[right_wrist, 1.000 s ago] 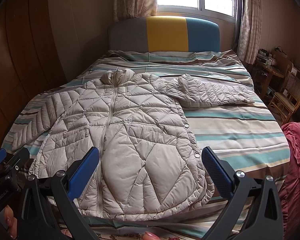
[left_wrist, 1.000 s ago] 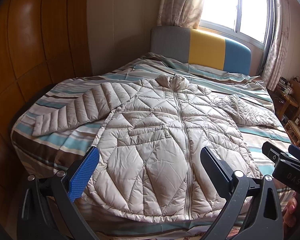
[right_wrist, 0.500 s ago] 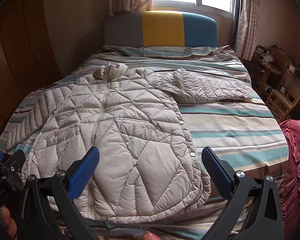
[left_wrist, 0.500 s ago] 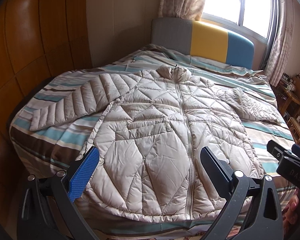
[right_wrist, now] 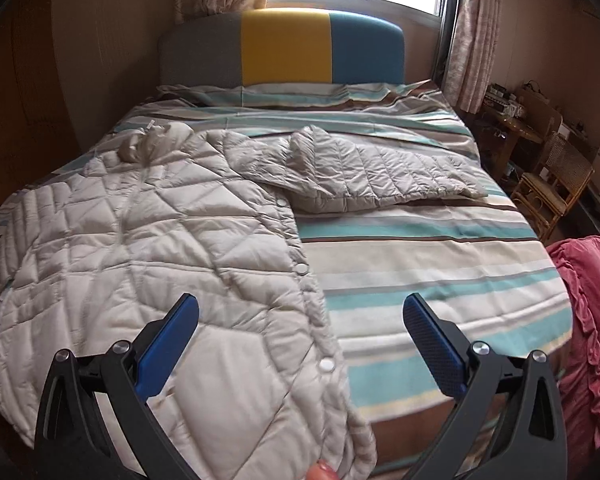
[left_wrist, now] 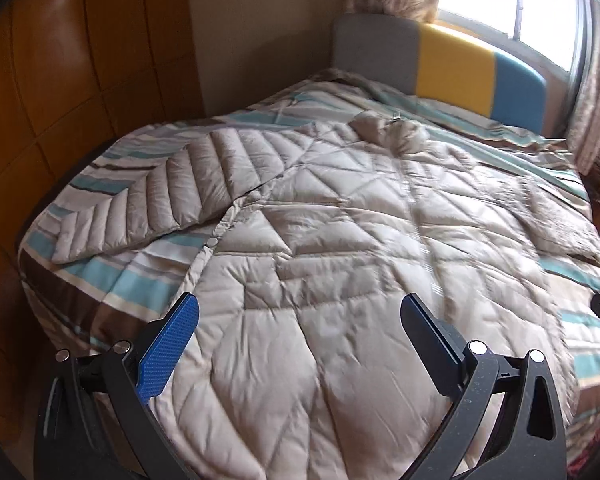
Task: Fold large clothes
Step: 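Grasp the jacket sleeve with the right tool and lift it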
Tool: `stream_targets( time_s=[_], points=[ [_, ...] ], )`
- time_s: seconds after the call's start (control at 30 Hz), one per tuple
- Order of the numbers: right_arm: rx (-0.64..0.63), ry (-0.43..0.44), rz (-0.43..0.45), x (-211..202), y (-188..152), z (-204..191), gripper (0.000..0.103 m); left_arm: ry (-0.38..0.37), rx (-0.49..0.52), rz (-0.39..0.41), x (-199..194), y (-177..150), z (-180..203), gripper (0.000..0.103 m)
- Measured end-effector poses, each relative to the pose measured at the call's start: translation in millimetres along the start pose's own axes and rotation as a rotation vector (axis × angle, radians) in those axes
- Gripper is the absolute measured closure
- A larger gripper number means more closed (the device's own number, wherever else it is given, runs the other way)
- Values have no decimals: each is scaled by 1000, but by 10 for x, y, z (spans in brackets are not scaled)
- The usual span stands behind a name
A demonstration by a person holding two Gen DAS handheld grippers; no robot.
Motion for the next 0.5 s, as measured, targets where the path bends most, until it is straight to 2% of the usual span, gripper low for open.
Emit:
stream_targets(
  time_s=[0.07,0.13,0.2,0.27,0.33,0.43,0.5],
  points=[
    [37,49,-6,246,13,171,2,-15,-13,-11,219,65,-31,3],
    [83,47,-13,450,20,370,2,-15,-16,-23,441,135,-41,3],
    [115,-7,-39,639,30,597,2,43,7,-35,676,209,-46,3],
    [135,-113,-54,822,77,863,2,99,30,-28,871,294,-46,3],
    [151,-183,-60,977,144,1094,2,136,39,11,1012,390,-58,3],
    [189,-246,-53,1201,257,1465,2,195,-7,24,1275,532,-153,3],
    [220,-276,-65,1345,308,1674,2,221,-43,-6,1444,581,-219,3]
  ],
)
Point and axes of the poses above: each gripper's, at about its wrist camera, not at the fingertips, and x roughly the way its jaws point, z to its right, y to its top, the point moved 5 cm from there along x, roughly the way its jaws point, and after that the axes turned 9 degrees about -x, right-handed, at the moved point
